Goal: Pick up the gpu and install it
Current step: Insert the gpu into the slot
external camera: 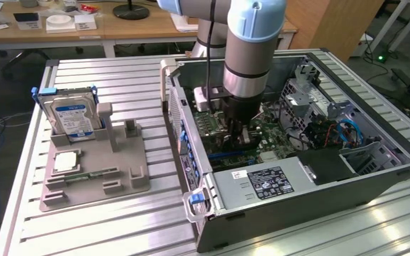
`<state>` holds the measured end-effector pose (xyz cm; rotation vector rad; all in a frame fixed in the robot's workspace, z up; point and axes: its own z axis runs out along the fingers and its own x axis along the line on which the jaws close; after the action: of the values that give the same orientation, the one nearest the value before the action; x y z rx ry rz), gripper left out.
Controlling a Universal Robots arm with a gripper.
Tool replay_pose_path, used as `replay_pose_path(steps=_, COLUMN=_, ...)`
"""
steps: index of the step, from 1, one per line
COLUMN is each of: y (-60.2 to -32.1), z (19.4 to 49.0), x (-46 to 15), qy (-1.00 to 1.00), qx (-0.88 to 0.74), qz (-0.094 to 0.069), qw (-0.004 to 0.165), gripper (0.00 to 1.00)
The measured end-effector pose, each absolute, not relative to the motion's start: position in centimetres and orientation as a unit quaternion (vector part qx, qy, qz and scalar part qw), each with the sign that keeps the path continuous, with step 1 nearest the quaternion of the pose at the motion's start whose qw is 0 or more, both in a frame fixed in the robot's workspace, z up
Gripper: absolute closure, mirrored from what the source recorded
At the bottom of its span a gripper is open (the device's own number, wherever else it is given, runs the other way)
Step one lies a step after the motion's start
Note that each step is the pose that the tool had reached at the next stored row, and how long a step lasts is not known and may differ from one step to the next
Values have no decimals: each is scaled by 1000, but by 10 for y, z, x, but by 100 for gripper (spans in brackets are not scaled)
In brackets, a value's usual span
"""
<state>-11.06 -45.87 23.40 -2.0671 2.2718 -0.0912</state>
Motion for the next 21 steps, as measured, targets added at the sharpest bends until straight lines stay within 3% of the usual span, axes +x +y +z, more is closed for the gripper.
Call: replay_pose_path(steps=21, y=-458, z=233, x=-111, qy=739, qx=-672, qz=-30, qw=34, gripper=72)
